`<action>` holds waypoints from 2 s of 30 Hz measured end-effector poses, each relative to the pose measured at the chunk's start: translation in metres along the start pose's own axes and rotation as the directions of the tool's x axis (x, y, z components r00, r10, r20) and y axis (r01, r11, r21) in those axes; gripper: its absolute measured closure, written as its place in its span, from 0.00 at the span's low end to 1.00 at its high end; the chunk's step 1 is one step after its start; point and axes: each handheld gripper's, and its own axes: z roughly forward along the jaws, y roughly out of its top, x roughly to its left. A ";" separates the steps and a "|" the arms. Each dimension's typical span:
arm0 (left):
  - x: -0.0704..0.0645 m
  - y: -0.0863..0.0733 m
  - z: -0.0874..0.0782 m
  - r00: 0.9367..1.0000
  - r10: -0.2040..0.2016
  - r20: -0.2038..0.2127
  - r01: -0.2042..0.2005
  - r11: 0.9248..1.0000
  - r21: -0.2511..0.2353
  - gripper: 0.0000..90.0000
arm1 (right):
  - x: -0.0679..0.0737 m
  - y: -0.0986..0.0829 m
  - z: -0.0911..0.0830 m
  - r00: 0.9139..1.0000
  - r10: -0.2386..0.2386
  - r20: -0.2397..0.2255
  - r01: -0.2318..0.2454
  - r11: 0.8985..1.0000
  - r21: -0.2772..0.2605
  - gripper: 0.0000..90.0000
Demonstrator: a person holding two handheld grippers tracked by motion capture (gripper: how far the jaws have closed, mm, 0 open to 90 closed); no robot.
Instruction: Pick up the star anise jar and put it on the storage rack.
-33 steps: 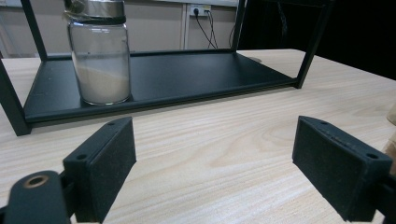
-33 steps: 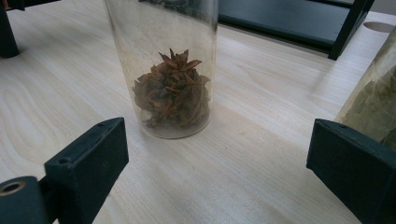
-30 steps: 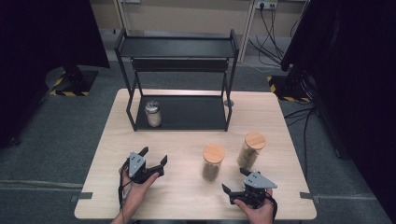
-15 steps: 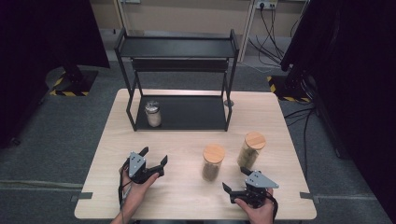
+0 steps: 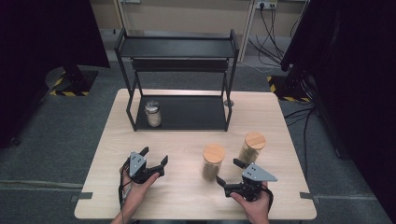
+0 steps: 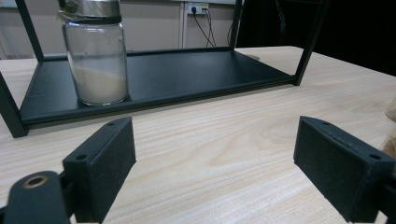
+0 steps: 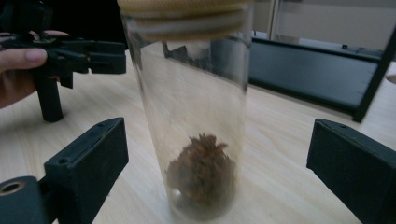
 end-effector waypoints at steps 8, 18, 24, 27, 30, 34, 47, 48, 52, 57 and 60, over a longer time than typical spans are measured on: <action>-0.001 0.000 0.000 1.000 0.009 0.002 -0.009 1.000 -0.002 0.14 | 0.005 0.016 0.017 0.998 -0.045 -0.031 0.045 0.999 -0.010 0.11; -0.001 0.000 0.000 1.000 0.010 0.003 -0.010 1.000 -0.002 0.14 | 0.005 0.022 0.032 0.998 -0.064 -0.027 0.064 0.998 -0.003 0.17; -0.002 0.000 0.000 1.000 0.019 0.004 -0.019 1.000 -0.002 0.14 | 0.007 0.023 0.039 0.996 -0.079 -0.041 0.080 0.997 0.012 0.27; -0.002 0.000 0.000 1.000 0.020 0.004 -0.020 1.000 -0.003 0.14 | 0.008 0.023 0.039 0.996 -0.078 -0.034 0.078 0.997 0.010 0.28; -0.002 0.000 0.000 1.000 0.019 0.003 -0.019 1.000 -0.002 0.14 | 0.008 0.023 0.039 0.997 -0.075 -0.030 0.075 0.997 0.010 0.28; -0.002 0.000 0.000 1.000 0.020 0.004 -0.020 1.000 -0.003 0.14 | 0.009 0.025 0.041 0.997 -0.076 -0.014 0.076 0.997 0.013 0.28; -0.001 0.000 0.000 1.000 0.012 0.006 -0.012 1.000 -0.003 0.13 | 0.011 0.051 0.056 0.997 -0.073 0.027 0.074 0.997 -0.037 0.28; -0.001 0.000 0.000 1.000 0.010 0.006 -0.010 1.000 -0.003 0.13 | 0.012 0.053 0.060 0.997 -0.076 0.028 0.077 0.996 -0.039 0.28; 0.000 0.000 0.000 1.000 0.005 0.008 -0.005 1.000 -0.003 0.13 | 0.014 0.057 0.068 0.996 -0.078 0.034 0.079 0.996 -0.039 0.28; 0.000 0.000 0.000 1.000 0.005 0.008 -0.005 1.000 -0.002 0.13 | 0.014 0.060 0.076 0.997 -0.072 0.039 0.073 0.996 -0.044 0.28; 0.000 0.000 0.000 1.000 0.005 0.008 -0.005 1.000 -0.002 0.13 | 0.013 0.064 0.079 0.997 -0.070 0.044 0.072 0.996 -0.047 0.28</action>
